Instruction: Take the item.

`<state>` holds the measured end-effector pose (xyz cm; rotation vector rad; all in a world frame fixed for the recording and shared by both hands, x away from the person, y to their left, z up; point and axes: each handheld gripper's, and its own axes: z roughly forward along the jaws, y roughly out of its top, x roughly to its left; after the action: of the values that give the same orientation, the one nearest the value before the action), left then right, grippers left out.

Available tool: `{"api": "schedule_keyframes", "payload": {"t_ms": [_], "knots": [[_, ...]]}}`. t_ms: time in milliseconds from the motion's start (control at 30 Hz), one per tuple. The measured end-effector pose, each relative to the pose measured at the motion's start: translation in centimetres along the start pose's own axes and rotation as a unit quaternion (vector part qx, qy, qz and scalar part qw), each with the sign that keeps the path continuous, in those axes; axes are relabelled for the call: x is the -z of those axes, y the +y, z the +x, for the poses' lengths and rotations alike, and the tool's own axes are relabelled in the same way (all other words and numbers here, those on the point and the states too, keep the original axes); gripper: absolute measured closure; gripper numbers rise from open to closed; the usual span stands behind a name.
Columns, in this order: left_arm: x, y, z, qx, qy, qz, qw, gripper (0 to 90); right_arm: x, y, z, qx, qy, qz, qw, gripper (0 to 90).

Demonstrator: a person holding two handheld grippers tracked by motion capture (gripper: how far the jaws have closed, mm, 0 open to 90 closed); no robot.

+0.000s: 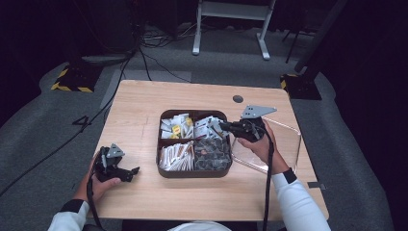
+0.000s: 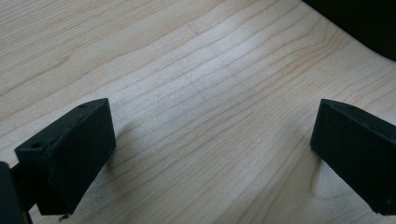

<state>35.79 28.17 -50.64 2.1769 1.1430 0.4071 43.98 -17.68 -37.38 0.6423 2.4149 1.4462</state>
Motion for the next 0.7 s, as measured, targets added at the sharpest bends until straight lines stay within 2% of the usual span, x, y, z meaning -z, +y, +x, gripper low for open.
{"api": "schedule_keyframes", "payload": {"t_ms": [200, 367, 700], "knots": [[0.0, -0.1, -0.1, 0.003, 0.001, 0.001, 1.0000, 0.4, 1.7, -0.3, 1.0, 0.014, 0.011, -0.007, 0.9998, 89.1], [0.1, -0.1, -0.1, 0.003, 0.001, 0.001, 1.0000, 0.4, 2.6, -0.6, 1.6, 0.015, 0.018, -0.014, 0.9996, 89.1], [0.1, -0.1, 0.0, 0.003, 0.001, 0.001, 1.0000, 0.4, 2.6, -1.3, 3.1, 0.026, 0.040, -0.005, 0.9988, 89.0]]}}
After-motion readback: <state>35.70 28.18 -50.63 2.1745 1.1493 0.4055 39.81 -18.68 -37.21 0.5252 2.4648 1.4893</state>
